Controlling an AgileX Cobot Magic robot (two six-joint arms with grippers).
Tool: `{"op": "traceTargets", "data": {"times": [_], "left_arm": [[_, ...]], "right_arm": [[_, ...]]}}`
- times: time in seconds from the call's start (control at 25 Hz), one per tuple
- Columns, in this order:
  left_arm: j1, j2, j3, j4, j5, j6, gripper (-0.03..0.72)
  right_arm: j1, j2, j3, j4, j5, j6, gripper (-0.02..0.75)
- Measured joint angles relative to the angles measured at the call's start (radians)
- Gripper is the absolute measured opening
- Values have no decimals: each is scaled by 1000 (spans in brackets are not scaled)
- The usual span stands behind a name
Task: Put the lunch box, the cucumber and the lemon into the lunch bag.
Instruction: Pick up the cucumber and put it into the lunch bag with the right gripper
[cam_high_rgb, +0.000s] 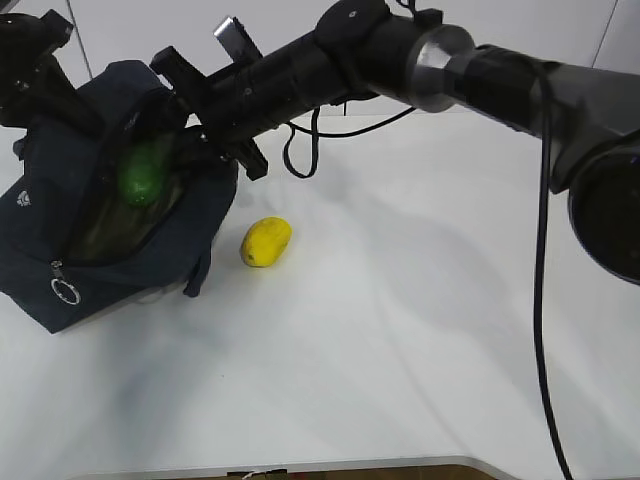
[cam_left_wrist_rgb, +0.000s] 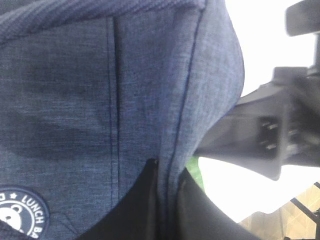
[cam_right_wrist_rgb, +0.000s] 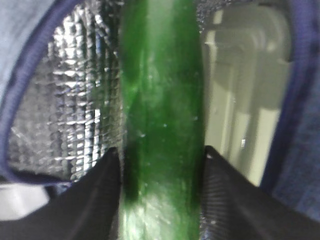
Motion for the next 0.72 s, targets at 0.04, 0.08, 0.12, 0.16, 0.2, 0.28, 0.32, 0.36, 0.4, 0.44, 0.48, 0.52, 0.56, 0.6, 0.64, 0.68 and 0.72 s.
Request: {"op": "traceTargets", "data": {"times": [0.04, 0.08, 0.12, 0.16, 0.2, 0.28, 0.32, 0.36, 0.4, 0.44, 0.48, 0.52, 0.56, 0.6, 0.64, 0.68, 0.72], "left_arm": [[0, 0, 0, 0, 0, 3, -2], [0, 0, 0, 0, 0, 2, -2], [0, 0, 0, 0, 0, 2, -2], [0, 0, 0, 0, 0, 2, -2], [0, 0, 0, 0, 0, 2, -2], [0, 0, 0, 0, 0, 2, -2], [0, 0, 0, 0, 0, 2, -2], [0, 0, 0, 0, 0, 2, -3], [0, 0, 0, 0, 0, 2, -2], [0, 0, 0, 0, 0, 2, -2], [0, 0, 0, 0, 0, 2, -3], [0, 0, 0, 0, 0, 2, -3], [0, 0, 0, 0, 0, 2, -2], [0, 0, 0, 0, 0, 2, -3], [0, 0, 0, 0, 0, 2, -2], [0, 0, 0, 0, 0, 2, -2], [0, 0, 0, 0, 0, 2, -3]], "right_arm": [[2, 4, 0, 5, -7, 0, 340], [5, 8, 0, 6, -13, 0, 344], [7, 14, 0, 11, -14, 0, 350], [9, 18, 0, 12, -16, 0, 358], [11, 23, 0, 15, -16, -1, 366], [13, 24, 0, 15, -16, -1, 391], [13, 24, 0, 17, -14, -1, 407], [13, 24, 0, 20, -12, -3, 421], [13, 24, 0, 23, -9, -3, 440], [13, 24, 0, 25, -3, -3, 456], [13, 24, 0, 25, 4, -3, 470], [13, 24, 0, 30, 8, -3, 486], [13, 24, 0, 29, 13, -3, 501], [13, 24, 0, 29, 18, -3, 508], [13, 24, 0, 34, 22, -3, 514], [13, 24, 0, 40, 25, -3, 516], [13, 24, 0, 44, 30, -3, 517]]}}
